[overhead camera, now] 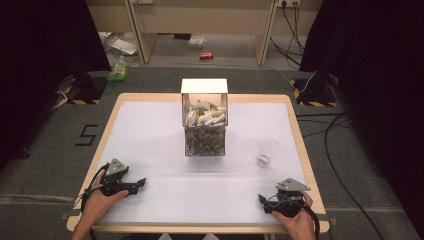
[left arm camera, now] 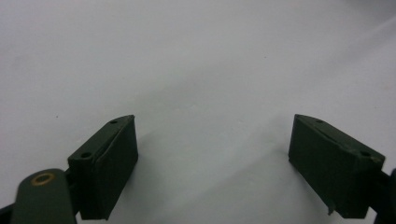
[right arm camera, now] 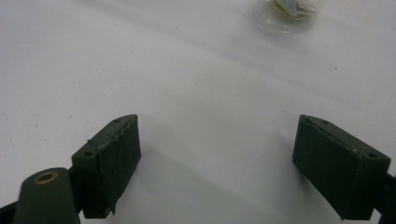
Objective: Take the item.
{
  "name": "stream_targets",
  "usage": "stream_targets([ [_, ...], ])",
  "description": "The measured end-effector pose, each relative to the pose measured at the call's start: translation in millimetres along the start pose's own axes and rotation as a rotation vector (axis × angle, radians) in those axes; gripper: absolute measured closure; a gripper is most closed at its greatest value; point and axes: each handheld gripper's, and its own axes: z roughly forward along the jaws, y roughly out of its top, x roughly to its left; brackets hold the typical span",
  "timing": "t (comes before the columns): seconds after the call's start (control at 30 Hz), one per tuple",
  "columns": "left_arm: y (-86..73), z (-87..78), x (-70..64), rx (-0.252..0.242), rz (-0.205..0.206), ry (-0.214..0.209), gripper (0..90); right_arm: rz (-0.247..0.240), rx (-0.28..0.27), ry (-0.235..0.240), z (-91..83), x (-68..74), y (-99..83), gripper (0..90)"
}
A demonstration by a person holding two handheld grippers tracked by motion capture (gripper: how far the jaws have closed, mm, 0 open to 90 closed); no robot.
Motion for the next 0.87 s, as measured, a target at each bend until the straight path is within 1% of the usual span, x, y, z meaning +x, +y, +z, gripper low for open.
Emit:
stream_targets([
  [0.43, 0.0, 0.0, 0.0, 0.000, 0.000, 0.000, 14.9, -0.001, -0.053, 0.003, 0.1, -0.5, -7.1, 15.7],
  [0.87, 0.0, 0.0, 0.0, 0.000, 0.001, 0.000, 15.0, 0.003, -0.055, 0.005, 0.0, -0.1, -7.7, 15.6],
])
